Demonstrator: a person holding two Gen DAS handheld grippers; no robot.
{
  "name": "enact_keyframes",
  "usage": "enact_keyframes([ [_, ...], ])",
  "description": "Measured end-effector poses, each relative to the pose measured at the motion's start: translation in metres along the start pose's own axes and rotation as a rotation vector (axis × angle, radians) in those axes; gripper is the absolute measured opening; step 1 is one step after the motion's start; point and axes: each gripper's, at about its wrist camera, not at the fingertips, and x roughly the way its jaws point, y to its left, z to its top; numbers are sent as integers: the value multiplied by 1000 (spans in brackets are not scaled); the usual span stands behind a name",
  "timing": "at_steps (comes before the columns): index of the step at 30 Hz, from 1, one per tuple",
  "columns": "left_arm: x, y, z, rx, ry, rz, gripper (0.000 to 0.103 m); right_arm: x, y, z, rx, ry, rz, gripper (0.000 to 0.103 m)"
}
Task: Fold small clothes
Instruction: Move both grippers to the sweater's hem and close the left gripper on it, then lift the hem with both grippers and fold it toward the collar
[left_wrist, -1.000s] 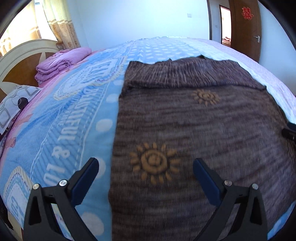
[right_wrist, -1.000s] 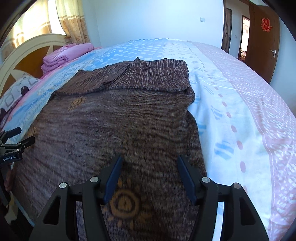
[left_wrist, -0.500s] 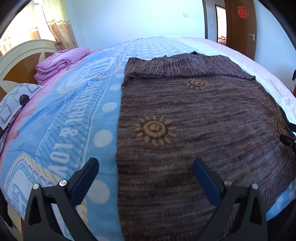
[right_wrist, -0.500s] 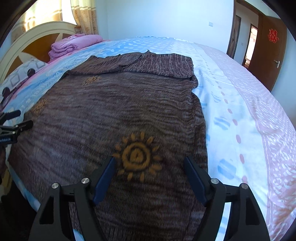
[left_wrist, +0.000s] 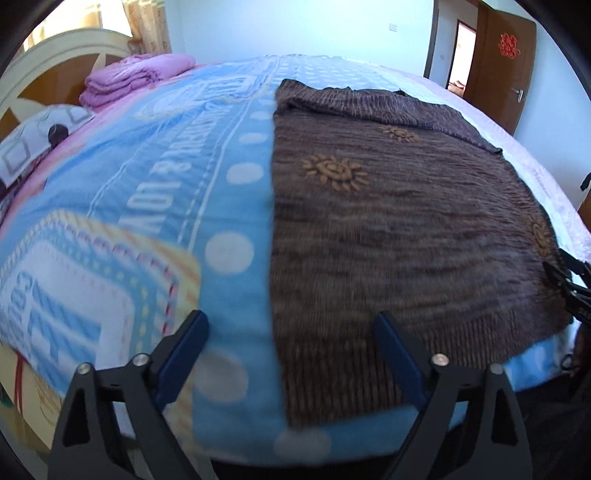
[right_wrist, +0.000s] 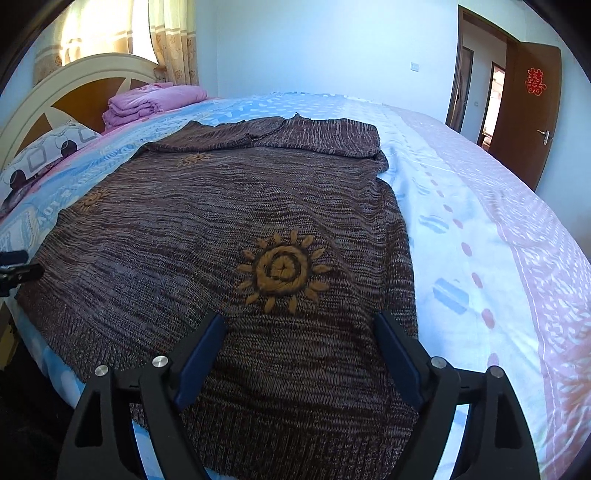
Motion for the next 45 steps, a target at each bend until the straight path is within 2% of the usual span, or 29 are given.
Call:
enact_keyframes([
  [4, -9, 5, -10, -49, 19, -81, 75, -1, 0, -2, 3, -7, 1, 84],
  [8, -11, 0, -13, -46, 28, -112, 47, -4, 0, -4, 1, -8, 7, 84],
  [10, -11, -4, -14, -33, 31, -120, 42, -5, -1, -4, 1, -4, 16, 84],
  [13, -9, -4, -15, -32, 32, -128, 27, -11, -9, -4, 26, 3, 39, 84],
  [14, -9, -5, -14, -34, 33, -136, 14, -13, -12, -4, 41, 5, 43, 84],
  [15, -9, -4, -14, -34, 35, -149, 11, -16, -17, -5, 61, 7, 47, 84],
  [20, -21, 7, -3, -49, 1, -176, 9, -36, -45, -11, 135, 17, 61, 84],
  [24, -25, 14, 1, -64, -14, -207, 9, -48, -56, -25, 159, 57, 85, 83],
  [26, -21, 10, -1, -53, -3, -206, 9, -49, -57, -32, 170, 83, 109, 77],
  [28, -12, 8, -5, -52, 28, -205, 9, -46, -57, -37, 176, 110, 138, 63],
  [30, -7, 9, -8, -63, 46, -211, 9, -40, -56, -43, 186, 149, 150, 61],
  [32, -7, 10, -8, -61, 42, -210, 9, -40, -52, -46, 163, 152, 134, 58],
  [33, -7, 9, -9, -59, 40, -211, 9, -41, -50, -47, 153, 151, 123, 44],
  [34, -7, 9, -10, -55, 38, -210, 9, -42, -50, -47, 152, 150, 124, 27],
  [36, -8, 8, -9, -49, 36, -210, 9, -42, -53, -49, 172, 151, 177, 11],
  [39, -15, 13, -5, -49, 20, -232, 8, -46, -57, -51, 189, 148, 235, 7],
  [42, -31, 18, 3, -45, -37, -251, 8, -65, -69, -49, 235, 79, 302, 6],
  [45, -33, 17, 4, -29, -46, -235, 8, -78, -75, -48, 244, 33, 309, 6],
])
